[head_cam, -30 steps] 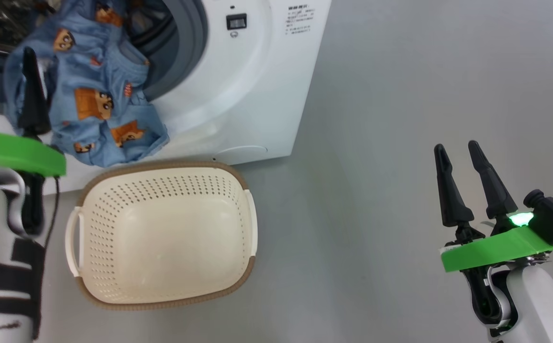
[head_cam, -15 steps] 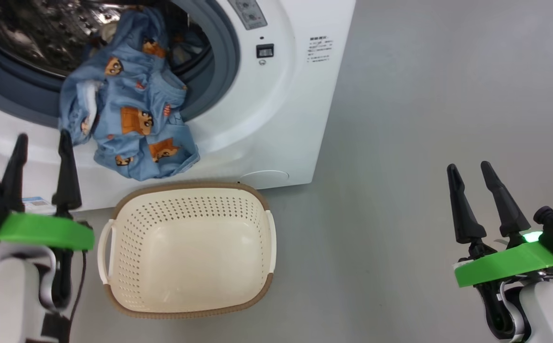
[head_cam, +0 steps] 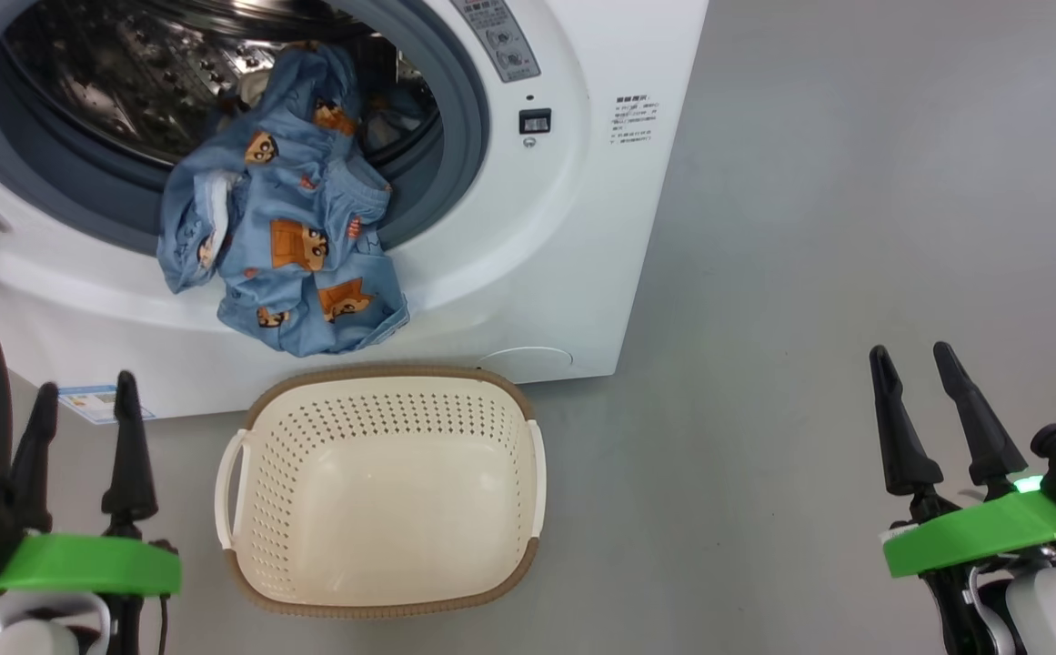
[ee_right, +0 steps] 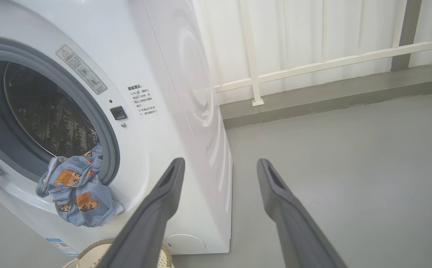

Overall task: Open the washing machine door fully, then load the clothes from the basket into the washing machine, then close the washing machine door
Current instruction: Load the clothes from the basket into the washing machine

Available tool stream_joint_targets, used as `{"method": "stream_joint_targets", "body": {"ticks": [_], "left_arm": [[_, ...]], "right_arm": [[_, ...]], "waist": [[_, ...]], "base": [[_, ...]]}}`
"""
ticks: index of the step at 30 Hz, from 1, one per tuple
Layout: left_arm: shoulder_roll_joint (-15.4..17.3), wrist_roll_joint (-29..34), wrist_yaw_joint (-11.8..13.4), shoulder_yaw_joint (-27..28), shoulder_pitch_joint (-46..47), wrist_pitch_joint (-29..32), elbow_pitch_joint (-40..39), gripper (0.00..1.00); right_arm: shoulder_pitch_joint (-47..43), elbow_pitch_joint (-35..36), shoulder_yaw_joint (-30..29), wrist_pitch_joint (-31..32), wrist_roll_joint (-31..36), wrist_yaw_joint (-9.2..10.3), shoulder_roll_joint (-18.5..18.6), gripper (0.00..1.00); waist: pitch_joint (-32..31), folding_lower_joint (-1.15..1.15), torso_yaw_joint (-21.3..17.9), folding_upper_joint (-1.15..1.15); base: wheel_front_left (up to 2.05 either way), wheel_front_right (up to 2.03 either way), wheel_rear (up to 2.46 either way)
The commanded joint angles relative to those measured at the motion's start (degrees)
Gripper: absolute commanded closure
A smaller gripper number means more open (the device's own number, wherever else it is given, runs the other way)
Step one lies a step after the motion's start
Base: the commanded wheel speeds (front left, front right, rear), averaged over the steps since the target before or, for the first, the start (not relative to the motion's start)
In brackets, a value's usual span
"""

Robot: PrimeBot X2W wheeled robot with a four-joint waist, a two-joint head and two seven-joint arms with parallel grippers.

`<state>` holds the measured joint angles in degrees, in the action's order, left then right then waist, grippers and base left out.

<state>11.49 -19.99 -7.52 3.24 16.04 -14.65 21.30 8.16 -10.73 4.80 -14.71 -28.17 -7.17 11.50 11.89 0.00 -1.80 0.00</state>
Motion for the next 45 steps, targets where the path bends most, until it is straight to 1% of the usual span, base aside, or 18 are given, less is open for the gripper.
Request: {"method": "stream_joint_targets", "body": {"ticks": [1, 12, 20, 29, 37, 45], "left_arm": [[1.4, 0.7, 0.0, 2.5, -0.6, -0.3, -2.3, 0.00], [-0.5, 1.7, 0.0, 5.2, -7.7, -0.3, -7.2, 0.00], [-1.0, 1.9, 0.0, 6.2, -10.1, -0.3, -8.8, 0.00], [-1.4, 1.9, 0.0, 6.2, -9.9, -0.3, -9.1, 0.00], [-2.0, 1.2, 0.0, 5.4, -8.8, -0.3, -7.8, 0.00], [-2.2, -0.2, 0.0, 2.8, -5.7, -0.3, -4.3, 0.00]], "right_arm": [[-0.9, 1.1, 0.6, -0.3, 0.3, -0.32, 1.1, 0.00], [-1.9, 0.0, 0.4, -0.3, 0.7, -0.32, 1.0, 0.00], [-2.4, 0.2, 0.3, -0.3, 0.9, -0.32, 1.1, 0.00], [-2.1, 0.5, 0.1, -0.3, 0.9, -0.32, 0.8, 0.00], [-1.5, 0.9, -0.1, -0.3, 1.0, -0.32, 0.3, 0.00], [0.2, 1.5, -0.1, -0.3, 1.0, -0.32, -0.3, 0.00]], "waist": [[-0.4, 0.00, 0.2, 0.00], [-2.3, 0.00, 0.0, 0.00], [-2.5, 0.00, -0.3, 0.00], [-1.4, 0.00, -0.3, 0.00], [0.0, 0.00, -0.4, 0.00], [3.9, 0.00, -0.7, 0.00]], "base": [[0.00, 0.00, 0.00], [0.00, 0.00, 0.00], [0.00, 0.00, 0.00], [0.00, 0.00, 0.00], [0.00, 0.00, 0.00], [0.00, 0.00, 0.00]]}}
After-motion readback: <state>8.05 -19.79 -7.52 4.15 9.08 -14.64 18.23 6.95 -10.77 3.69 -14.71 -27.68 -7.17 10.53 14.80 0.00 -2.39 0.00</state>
